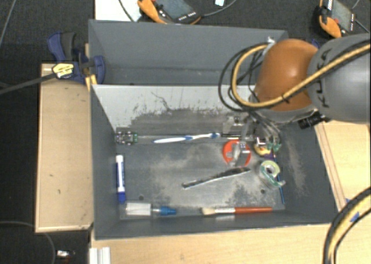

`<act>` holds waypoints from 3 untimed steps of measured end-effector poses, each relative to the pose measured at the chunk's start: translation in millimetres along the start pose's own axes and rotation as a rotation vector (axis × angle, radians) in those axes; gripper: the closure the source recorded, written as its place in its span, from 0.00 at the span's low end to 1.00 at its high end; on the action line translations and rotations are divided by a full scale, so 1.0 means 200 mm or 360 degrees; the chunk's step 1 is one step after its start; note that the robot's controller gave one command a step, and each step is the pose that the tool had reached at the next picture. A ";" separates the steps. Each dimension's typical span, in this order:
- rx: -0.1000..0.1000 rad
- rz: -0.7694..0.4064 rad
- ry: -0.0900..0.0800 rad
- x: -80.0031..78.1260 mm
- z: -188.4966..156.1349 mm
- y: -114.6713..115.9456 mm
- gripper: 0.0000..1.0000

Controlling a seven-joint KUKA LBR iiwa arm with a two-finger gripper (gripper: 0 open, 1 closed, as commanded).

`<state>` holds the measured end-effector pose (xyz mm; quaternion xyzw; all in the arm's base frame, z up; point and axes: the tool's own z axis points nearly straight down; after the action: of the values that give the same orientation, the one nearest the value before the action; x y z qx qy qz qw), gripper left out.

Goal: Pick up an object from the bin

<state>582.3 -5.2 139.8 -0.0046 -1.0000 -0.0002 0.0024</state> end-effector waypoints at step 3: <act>0.0005 -0.0211 -0.0042 0.29 0.09 0.51 0.00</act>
Offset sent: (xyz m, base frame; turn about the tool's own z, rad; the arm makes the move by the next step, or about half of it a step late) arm -0.0407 0.0666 -0.0698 -0.0614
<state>525.7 96.5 121.9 0.0615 -0.9980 0.0013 -0.0107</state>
